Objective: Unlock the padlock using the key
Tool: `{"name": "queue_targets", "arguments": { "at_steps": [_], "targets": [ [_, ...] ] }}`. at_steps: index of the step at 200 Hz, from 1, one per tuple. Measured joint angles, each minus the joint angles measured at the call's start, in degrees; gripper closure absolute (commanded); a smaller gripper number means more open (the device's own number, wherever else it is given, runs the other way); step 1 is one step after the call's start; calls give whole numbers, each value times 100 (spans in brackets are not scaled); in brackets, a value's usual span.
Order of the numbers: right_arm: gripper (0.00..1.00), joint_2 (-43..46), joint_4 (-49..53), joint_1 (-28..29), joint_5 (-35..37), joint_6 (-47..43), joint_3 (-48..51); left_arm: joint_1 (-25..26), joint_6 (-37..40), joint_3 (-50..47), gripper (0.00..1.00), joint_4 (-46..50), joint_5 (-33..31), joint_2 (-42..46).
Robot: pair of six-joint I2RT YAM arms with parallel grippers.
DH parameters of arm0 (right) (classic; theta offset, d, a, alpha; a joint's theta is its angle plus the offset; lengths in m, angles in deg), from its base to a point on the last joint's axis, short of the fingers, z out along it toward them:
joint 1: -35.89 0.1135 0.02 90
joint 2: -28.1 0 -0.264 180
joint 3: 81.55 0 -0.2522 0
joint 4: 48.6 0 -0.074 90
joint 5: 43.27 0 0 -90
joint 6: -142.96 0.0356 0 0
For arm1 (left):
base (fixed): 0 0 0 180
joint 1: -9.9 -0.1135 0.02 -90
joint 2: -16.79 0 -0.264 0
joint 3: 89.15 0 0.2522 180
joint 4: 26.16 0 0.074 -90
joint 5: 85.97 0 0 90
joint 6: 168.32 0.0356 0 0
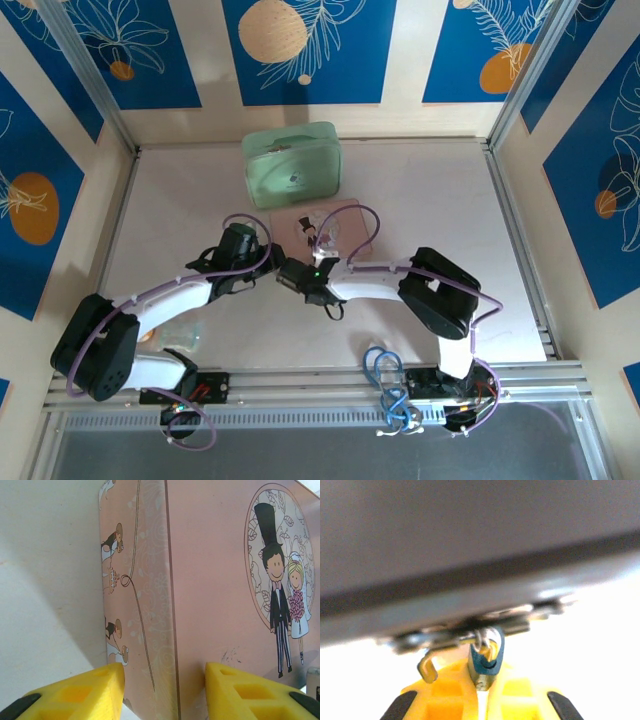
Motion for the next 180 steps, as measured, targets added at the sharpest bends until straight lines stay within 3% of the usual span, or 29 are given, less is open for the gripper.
{"name": "queue_targets", "arguments": {
  "at_steps": [30, 55, 81, 105, 113, 119, 136, 152, 165, 180],
  "targets": [
    [100, -308, 988, 57, 238, 365, -514, -7, 0, 0, 54, 0, 2, 0],
    [68, -503, 1397, 101, 348, 511, -785, -9, 0, 0, 54, 0, 2, 0],
    [46, -269, 1191, 190, 459, 223, -437, -22, 4, 0, 54, 4, 9, 0],
    [36, 750, 243, 184, 251, -387, 667, -26, 42, 2, 54, 13, 9, 0],
    [19, 1292, -354, 120, -46, -739, 1202, -28, 46, 7, 54, 22, 11, 0],
    [15, 1663, -774, 24, -299, -951, 1561, -31, 48, 13, 54, 26, 13, 0],
    [16, 2673, -2087, -402, -1156, -1547, 2614, -35, 79, 31, 54, 59, 15, -2],
    [22, 3300, -3042, -933, -1886, -1891, 3355, -46, 138, 46, 54, 94, 20, -2],
    [38, 3582, -3626, -1353, -2387, -2120, 3766, -59, 157, 66, 54, 136, 33, -2],
    [50, 3707, -4188, -1755, -2962, -2227, 4061, -59, 184, 101, 54, 195, 33, -4]
  ]
}}
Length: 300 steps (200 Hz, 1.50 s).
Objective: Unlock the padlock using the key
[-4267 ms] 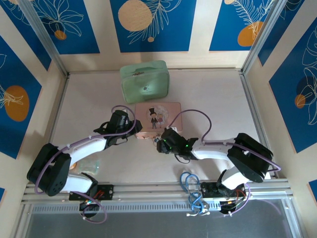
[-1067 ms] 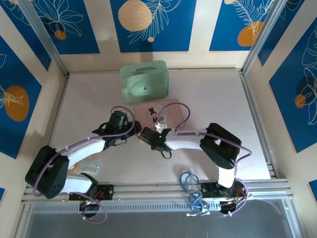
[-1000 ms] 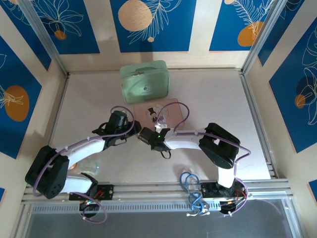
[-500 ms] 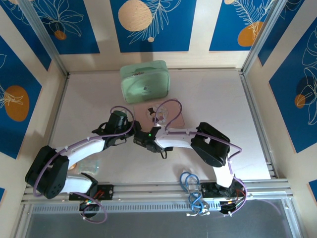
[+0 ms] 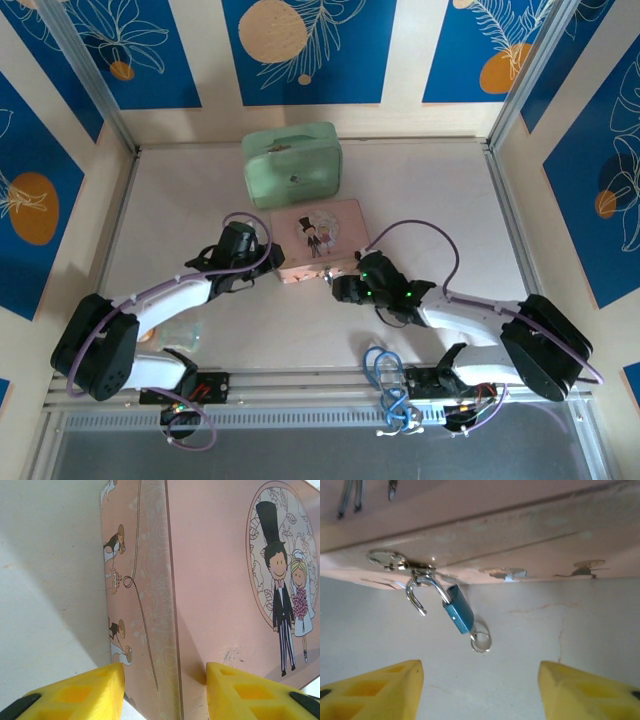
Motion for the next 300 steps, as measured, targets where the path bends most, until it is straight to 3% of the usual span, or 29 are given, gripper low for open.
{"name": "queue_targets", "arguments": {
  "at_steps": [17, 68, 149, 204, 228, 272, 300],
  "targets": [
    [70, -13, -448, -313, -490, -151, 146, -4, 11, 9, 54, 24, -2, 0],
    [88, -623, -1279, -535, -872, -103, 177, -9, 13, 17, 54, 42, 0, -7],
    [93, -1364, -1355, 234, -260, -107, -363, -11, 11, 24, 54, 35, 4, -28],
    [94, -1851, -1141, 450, -46, -262, -890, -11, 11, 31, 55, 2, 42, -50],
    [87, -1961, -1014, 549, 63, -306, -1047, -11, 11, 31, 55, 2, 42, -50],
    [41, -1731, -562, 887, 664, -146, -1150, -13, 11, 31, 55, 2, 39, -50],
    [31, -1209, -413, 1008, 1130, 216, -870, -22, 11, 31, 55, 2, 48, -50]
  ]
}}
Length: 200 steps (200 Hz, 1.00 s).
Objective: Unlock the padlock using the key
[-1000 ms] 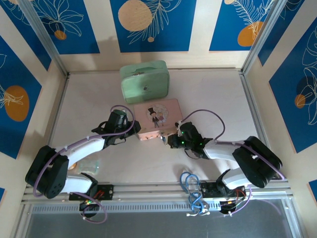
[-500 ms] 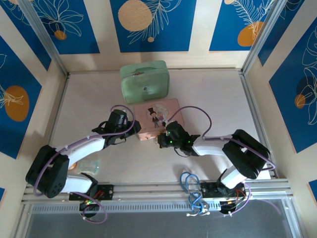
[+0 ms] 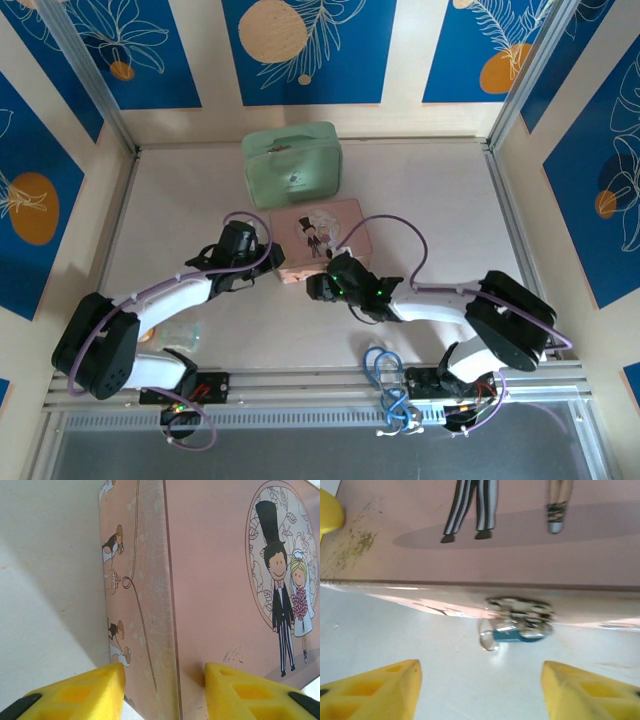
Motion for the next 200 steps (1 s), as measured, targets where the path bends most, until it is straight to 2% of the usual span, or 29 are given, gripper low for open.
{"name": "queue_targets", "arguments": {
  "at_steps": [44, 85, 138, 170, 200],
  "targets": [
    [32, -468, -201, -151, 208, 474, 59, -13, 0, 9, 55, -4, 37, -22],
    [34, -885, -568, 0, 651, 699, 57, -15, 0, 9, 55, -7, 37, -22],
    [46, -1217, -387, 55, 964, 691, -315, -15, 0, 9, 55, -28, 48, -33],
    [48, -1425, -260, 61, 1040, 675, -566, -52, 0, 9, 55, -28, 35, -33],
    [54, -1458, -247, 59, 1064, 669, -601, -55, 0, 9, 55, -31, 35, -33]
  ]
}}
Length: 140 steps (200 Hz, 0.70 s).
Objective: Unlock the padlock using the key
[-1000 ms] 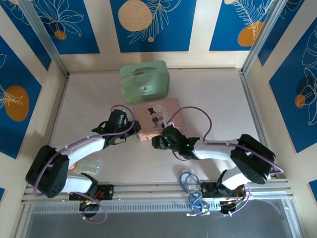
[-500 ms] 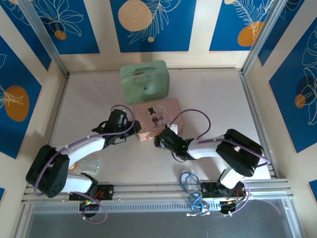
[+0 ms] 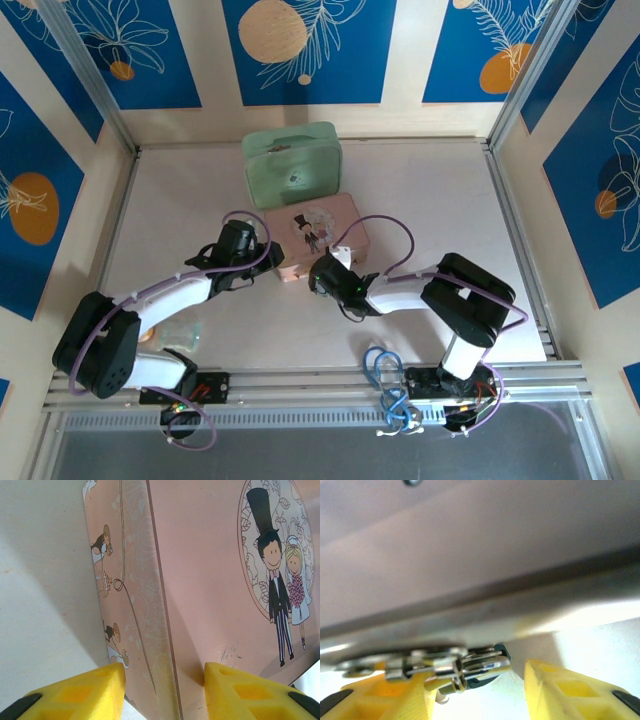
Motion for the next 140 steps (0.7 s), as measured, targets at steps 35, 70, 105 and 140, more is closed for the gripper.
{"name": "queue_targets", "arguments": {
  "at_steps": [35, 70, 105, 140],
  "targets": [
    [67, -24, -28, -11, -7, -31, 0, -2, 0, 0, 55, 0, 0, 0],
    [77, -37, -66, -11, -109, 2, 7, -4, 2, 0, 55, 2, -2, 0],
    [88, -22, -98, -22, -157, 50, 20, -28, 2, 7, 55, 4, -44, 0],
    [97, -20, -57, -15, -155, 52, 4, -52, 2, 11, 55, 4, -48, 0]
  ]
}}
